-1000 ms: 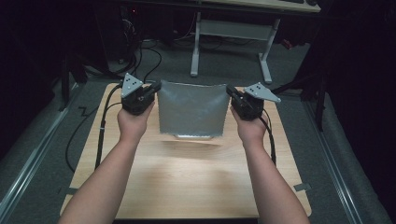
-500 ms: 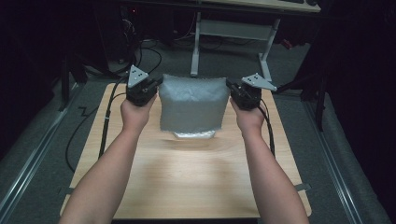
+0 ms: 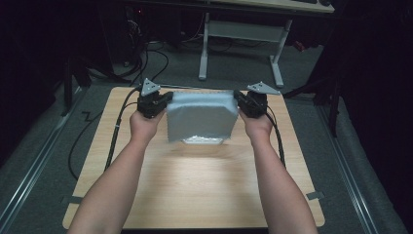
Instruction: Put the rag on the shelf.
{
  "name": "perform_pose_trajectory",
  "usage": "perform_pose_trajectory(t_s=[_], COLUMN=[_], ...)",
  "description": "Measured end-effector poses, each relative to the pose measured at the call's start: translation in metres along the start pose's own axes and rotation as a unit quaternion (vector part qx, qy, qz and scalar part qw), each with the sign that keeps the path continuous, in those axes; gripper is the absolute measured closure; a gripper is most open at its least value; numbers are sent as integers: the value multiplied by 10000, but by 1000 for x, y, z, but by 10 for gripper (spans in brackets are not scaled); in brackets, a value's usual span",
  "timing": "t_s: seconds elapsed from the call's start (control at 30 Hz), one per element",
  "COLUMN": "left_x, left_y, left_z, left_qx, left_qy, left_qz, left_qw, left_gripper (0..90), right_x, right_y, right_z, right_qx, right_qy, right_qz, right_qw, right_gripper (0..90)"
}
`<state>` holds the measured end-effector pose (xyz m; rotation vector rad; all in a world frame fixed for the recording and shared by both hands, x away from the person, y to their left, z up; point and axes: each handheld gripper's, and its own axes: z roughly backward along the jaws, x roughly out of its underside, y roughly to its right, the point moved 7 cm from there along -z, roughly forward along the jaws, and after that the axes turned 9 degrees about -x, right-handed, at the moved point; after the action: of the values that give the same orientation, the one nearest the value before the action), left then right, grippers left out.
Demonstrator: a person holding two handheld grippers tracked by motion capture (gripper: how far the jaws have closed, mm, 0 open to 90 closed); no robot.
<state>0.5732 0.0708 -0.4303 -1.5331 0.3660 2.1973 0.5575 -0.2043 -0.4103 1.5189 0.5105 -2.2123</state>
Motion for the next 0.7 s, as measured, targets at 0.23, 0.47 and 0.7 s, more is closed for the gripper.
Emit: perform_pose_trajectory(t_s=[0.23,0.47,0.7], left_x=[20,38,57], left_y=[2,7,8], left_z=[0,0,-2], left_qx=[196,342,379], left_qy=[-126,-225,-329], left_qz=[225,447,558], left_qw=[9995,9982,9972], left_gripper=[900,900,900], right_x=[17,33,49], right_y=[0,-1,-5], right_z=[-2,-2,-6], right_qx=[-94,-153,-202], right_qy=[-73,-174,-290], right_qz=[-148,-167,-221], right_qw=[9998,9996,9991], right_gripper=[893,893,892])
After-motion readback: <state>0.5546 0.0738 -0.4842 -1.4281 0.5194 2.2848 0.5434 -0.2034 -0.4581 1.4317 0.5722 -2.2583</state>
